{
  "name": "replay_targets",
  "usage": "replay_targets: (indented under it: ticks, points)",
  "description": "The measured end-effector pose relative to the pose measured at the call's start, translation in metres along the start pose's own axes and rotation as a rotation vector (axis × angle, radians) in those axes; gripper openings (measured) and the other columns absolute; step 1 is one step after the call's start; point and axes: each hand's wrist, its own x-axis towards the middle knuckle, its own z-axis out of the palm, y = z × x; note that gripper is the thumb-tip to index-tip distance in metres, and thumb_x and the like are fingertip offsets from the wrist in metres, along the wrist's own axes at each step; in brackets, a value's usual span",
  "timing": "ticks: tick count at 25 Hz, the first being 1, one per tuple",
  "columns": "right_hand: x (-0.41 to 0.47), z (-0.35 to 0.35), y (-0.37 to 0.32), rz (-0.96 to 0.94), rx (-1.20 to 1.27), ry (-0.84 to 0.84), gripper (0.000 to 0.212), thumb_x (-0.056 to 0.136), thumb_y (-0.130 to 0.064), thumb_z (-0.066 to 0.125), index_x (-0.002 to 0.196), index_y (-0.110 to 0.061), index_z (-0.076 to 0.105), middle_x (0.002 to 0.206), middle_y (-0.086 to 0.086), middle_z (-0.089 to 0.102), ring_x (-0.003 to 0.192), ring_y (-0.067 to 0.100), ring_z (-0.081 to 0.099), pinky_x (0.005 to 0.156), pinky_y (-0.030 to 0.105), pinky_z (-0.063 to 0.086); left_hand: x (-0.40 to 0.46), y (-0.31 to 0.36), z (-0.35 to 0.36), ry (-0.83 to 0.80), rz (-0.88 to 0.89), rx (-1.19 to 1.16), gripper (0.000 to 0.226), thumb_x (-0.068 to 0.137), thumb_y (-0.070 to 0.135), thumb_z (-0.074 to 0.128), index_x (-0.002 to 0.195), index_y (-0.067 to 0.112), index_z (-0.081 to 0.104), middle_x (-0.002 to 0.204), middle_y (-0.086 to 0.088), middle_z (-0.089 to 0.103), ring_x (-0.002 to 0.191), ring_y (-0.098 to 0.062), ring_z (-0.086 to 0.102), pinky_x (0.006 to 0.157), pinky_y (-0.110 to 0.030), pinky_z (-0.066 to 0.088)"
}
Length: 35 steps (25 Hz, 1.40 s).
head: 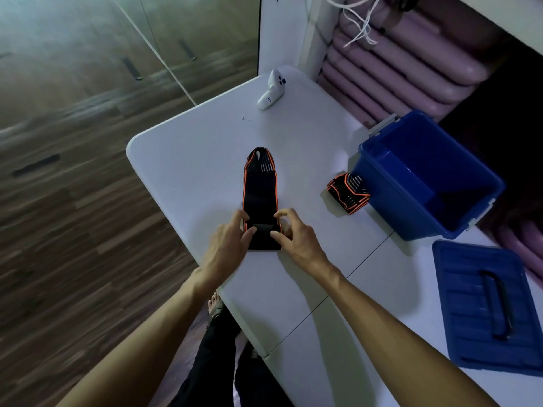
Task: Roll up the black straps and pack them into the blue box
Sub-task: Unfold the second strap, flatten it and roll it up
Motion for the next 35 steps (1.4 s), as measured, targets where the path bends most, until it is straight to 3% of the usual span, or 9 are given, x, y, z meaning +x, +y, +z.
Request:
replay_targets:
  ticks: [4, 7, 9, 14, 20, 24, 27, 30, 35]
  points:
    - [-0.001, 0.005, 0.006, -0.07, -0.03, 0.029, 0.019, 0.094, -0.028, 0.063, 0.111, -0.021, 0.062, 0.081, -0.015, 0.051, 0.072, 0.0, 0.054, 0.07, 0.017, 0.045, -0.009, -0.009, 0.0, 0.103, 0.202, 0.141, 0.014, 0.093, 0.027, 0.057, 0.102, 0.016, 0.057, 0.101, -0.006, 0.057, 0.085, -0.023, 0.057, 0.066, -0.035, 0.051]
    - [-0.008, 0.001, 0.016, -0.138, -0.211, -0.039, 0.051, 0.086, -0.049, 0.067, 0.13, -0.025, 0.058, 0.121, 0.001, 0.048, 0.105, 0.014, 0.051, 0.087, 0.027, 0.049, -0.014, -0.026, -0.004, 0.064, 0.426, 0.258, 0.023, 0.093, 0.034, 0.056, 0.107, 0.016, 0.058, 0.116, -0.005, 0.055, 0.099, -0.024, 0.058, 0.073, -0.036, 0.056]
    - [-0.012, -0.001, 0.021, -0.234, -0.441, -0.091, 0.068, 0.081, -0.049, 0.072, 0.14, -0.023, 0.049, 0.14, 0.003, 0.042, 0.115, 0.022, 0.047, 0.083, 0.033, 0.054, -0.014, -0.034, -0.01, -0.034, 0.455, 0.342, 0.042, 0.089, 0.047, 0.055, 0.117, 0.016, 0.056, 0.122, -0.001, 0.057, 0.105, -0.021, 0.058, 0.08, -0.035, 0.054]
    - [0.001, -0.002, 0.015, -0.328, -0.42, -0.047, 0.046, 0.092, -0.032, 0.064, 0.133, -0.012, 0.055, 0.128, 0.003, 0.057, 0.108, 0.023, 0.053, 0.083, 0.037, 0.054, -0.003, -0.032, -0.02, -0.068, 0.407, 0.294, 0.039, 0.091, 0.043, 0.047, 0.118, 0.016, 0.056, 0.108, 0.0, 0.065, 0.095, -0.02, 0.063, 0.079, -0.035, 0.052]
    - [0.04, -0.007, -0.011, -0.028, -0.062, -0.006, 0.027, 0.097, -0.032, 0.058, 0.119, -0.016, 0.058, 0.078, -0.01, 0.057, 0.069, 0.007, 0.056, 0.065, 0.019, 0.04, 0.045, -0.018, -0.025, -0.128, 0.002, 0.047, 0.035, 0.094, 0.041, 0.049, 0.084, 0.01, 0.062, 0.074, -0.006, 0.068, 0.074, -0.029, 0.064, 0.065, -0.038, 0.048]
    - [0.045, 0.01, -0.013, 0.032, 0.024, 0.15, 0.014, 0.096, -0.028, 0.059, 0.103, -0.017, 0.055, 0.063, -0.011, 0.048, 0.053, 0.003, 0.048, 0.052, 0.014, 0.035, 0.056, -0.009, -0.023, -0.045, -0.111, 0.048, 0.029, 0.092, 0.042, 0.054, 0.101, 0.014, 0.056, 0.076, -0.002, 0.068, 0.075, -0.025, 0.062, 0.068, -0.037, 0.047]
    - [0.043, 0.011, -0.008, -0.009, -0.062, 0.179, 0.02, 0.095, -0.035, 0.06, 0.107, -0.019, 0.062, 0.088, 0.0, 0.057, 0.075, 0.007, 0.055, 0.069, 0.027, 0.05, 0.05, -0.011, -0.023, 0.047, 0.047, 0.062, 0.02, 0.091, 0.039, 0.056, 0.099, 0.021, 0.055, 0.094, 0.001, 0.058, 0.076, -0.019, 0.056, 0.062, -0.033, 0.044]
    - [0.031, 0.008, 0.006, -0.077, -0.31, 0.034, 0.061, 0.085, -0.052, 0.066, 0.135, -0.019, 0.053, 0.132, 0.009, 0.044, 0.111, 0.023, 0.049, 0.084, 0.034, 0.053, 0.044, -0.025, -0.025, -0.013, 0.328, 0.135, 0.03, 0.092, 0.045, 0.052, 0.106, 0.019, 0.06, 0.107, 0.0, 0.056, 0.085, -0.021, 0.06, 0.065, -0.035, 0.051]
    - [0.025, 0.012, 0.012, -0.259, -0.554, 0.035, 0.067, 0.087, -0.038, 0.069, 0.142, -0.009, 0.045, 0.131, 0.011, 0.049, 0.102, 0.029, 0.051, 0.072, 0.042, 0.058, 0.038, -0.043, -0.04, -0.158, 0.509, 0.389, 0.06, 0.083, 0.054, 0.059, 0.129, 0.018, 0.049, 0.127, 0.002, 0.052, 0.101, -0.02, 0.061, 0.065, -0.031, 0.051]
